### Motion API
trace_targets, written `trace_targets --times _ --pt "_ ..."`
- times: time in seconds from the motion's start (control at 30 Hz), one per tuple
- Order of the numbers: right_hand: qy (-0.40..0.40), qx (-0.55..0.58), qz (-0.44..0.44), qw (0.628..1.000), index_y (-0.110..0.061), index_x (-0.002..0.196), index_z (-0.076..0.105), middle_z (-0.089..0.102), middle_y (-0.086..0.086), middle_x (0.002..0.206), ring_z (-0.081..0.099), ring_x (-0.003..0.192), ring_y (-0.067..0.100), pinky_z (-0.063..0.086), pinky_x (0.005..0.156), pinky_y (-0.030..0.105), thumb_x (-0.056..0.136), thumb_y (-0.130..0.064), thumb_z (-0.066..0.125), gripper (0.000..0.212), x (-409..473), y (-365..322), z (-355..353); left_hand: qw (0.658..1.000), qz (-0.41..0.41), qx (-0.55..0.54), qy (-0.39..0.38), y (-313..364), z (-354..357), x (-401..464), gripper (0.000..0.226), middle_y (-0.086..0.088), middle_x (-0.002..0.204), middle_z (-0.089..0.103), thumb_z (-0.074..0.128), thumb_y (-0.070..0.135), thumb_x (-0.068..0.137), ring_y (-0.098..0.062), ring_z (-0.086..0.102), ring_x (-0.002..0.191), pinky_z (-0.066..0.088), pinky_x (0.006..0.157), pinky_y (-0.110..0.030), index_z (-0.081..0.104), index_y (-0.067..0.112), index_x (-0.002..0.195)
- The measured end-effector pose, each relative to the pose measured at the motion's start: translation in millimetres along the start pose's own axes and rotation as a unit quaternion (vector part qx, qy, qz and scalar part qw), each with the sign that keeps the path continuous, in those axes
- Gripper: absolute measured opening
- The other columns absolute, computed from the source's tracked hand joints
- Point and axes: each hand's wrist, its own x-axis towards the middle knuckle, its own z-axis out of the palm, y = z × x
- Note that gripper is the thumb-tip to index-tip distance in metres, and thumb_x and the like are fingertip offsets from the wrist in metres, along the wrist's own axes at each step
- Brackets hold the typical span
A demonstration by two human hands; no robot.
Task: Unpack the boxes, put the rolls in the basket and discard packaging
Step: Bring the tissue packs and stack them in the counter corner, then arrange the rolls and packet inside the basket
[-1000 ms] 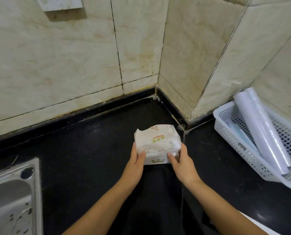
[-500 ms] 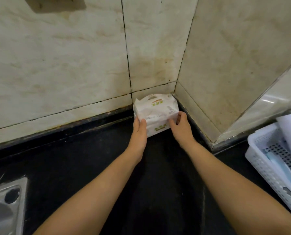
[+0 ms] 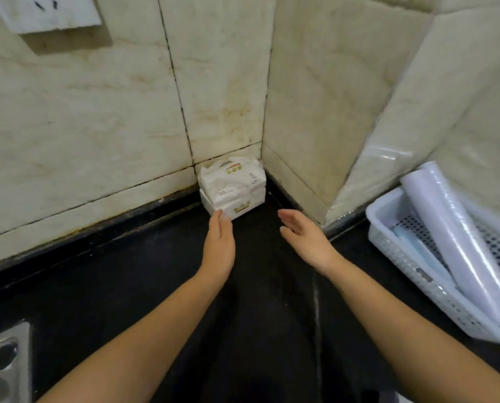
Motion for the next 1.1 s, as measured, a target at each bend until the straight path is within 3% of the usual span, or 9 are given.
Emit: trace_targets --times 0.07,0.13,0.23,0.4,0.6,0.73,0.83,1.0,1.1 --pt "0.035 -0.02 -0.007 0.999 -0.026 0.116 0.057 0.059 -0.005 0.124 0.054 0.121 0.014 0.042 0.101 0.025 0.092 -0.012 0.05 0.028 -38 -3 -29 0.997 0.054 0.026 -0.042 9 23 -21 0.037 -0.002 0.125 0.054 0.031 0.03 0.099 -0.016 0.05 0.121 0.038 0.1 -0.029 0.039 0.023 0.135" --pt "0.095 -0.035 0.004 0.995 -0.032 0.104 0.061 0.065 -0.004 0.113 0.061 0.109 0.013 0.047 0.1 0.036 0.093 -0.013 0.049 0.025 -75 -4 -63 0.986 0.11 0.062 -0.112 23 56 -41 0.03 -0.001 0.111 0.058 0.034 0.024 0.099 -0.016 0.055 0.11 0.043 0.097 -0.031 0.05 0.02 0.124" --pt "0.195 -0.053 0.041 0.979 -0.019 0.102 0.065 0.067 0.003 0.108 0.062 0.105 0.017 0.046 0.101 0.044 0.092 -0.006 0.047 0.025 -124 4 -117 0.948 0.189 0.141 -0.212 38 111 -71 0.026 0.005 0.105 0.06 0.038 0.021 0.097 -0.008 0.055 0.1 0.042 0.085 -0.02 0.057 0.019 0.114" --pt "0.268 -0.174 0.135 0.938 -0.015 0.108 0.066 0.067 0.003 0.117 0.061 0.107 0.02 0.041 0.087 0.02 0.092 -0.008 0.042 0.03 -174 35 -203 0.898 0.235 0.205 -0.311 39 196 -101 0.028 -0.005 0.111 0.064 0.038 0.007 0.094 -0.012 0.056 0.102 0.039 0.088 -0.018 0.063 0.011 0.108" --pt "0.062 -0.205 0.196 0.957 -0.012 0.143 0.032 0.036 0.006 0.149 0.038 0.133 0.023 0.026 0.107 0.028 0.099 -0.013 0.028 0.044 -159 68 -231 0.887 0.214 0.279 -0.298 40 270 -76 0.038 -0.012 0.126 0.058 0.033 -0.004 0.09 -0.024 0.052 0.117 0.035 0.099 -0.027 0.059 0.006 0.115" --pt "0.077 -0.32 0.161 0.931 -0.001 0.107 0.05 0.057 0.017 0.109 0.053 0.101 0.031 0.036 0.082 0.028 0.099 -0.01 0.032 0.022 -129 83 -225 0.842 0.206 0.367 -0.338 36 301 -50 0.045 -0.01 0.133 0.054 0.032 -0.004 0.087 -0.023 0.049 0.12 0.037 0.103 -0.031 0.056 0.01 0.123" --pt "0.086 -0.424 0.176 0.884 -0.003 0.112 0.052 0.061 0.016 0.112 0.058 0.1 0.03 0.046 0.089 0.037 0.096 -0.011 0.038 0.023 -110 91 -226 0.834 0.194 0.388 -0.341 34 316 -28 0.045 -0.008 0.133 0.056 0.032 -0.005 0.088 -0.022 0.05 0.12 0.035 0.098 -0.025 0.059 0.011 0.12" --pt "0.077 -0.397 0.16 0.9 -0.008 0.111 0.058 0.06 0.014 0.108 0.057 0.094 0.028 0.04 0.073 0.031 0.09 -0.026 0.049 0.03 -101 104 -227 0.832 0.215 0.384 -0.337 35 343 2 0.038 -0.008 0.122 0.064 0.038 -0.003 0.089 -0.022 0.056 0.112 0.039 0.092 -0.026 0.065 0.01 0.112" --pt "0.048 -0.385 0.187 0.902 -0.011 0.098 0.06 0.061 0.009 0.091 0.056 0.081 0.025 0.042 0.068 0.032 0.085 -0.037 0.056 0.029 -94 104 -230 0.801 0.204 0.393 -0.402 36 353 12 0.034 -0.006 0.118 0.067 0.041 0.0 0.089 -0.018 0.058 0.11 0.041 0.095 -0.025 0.067 0.01 0.109"
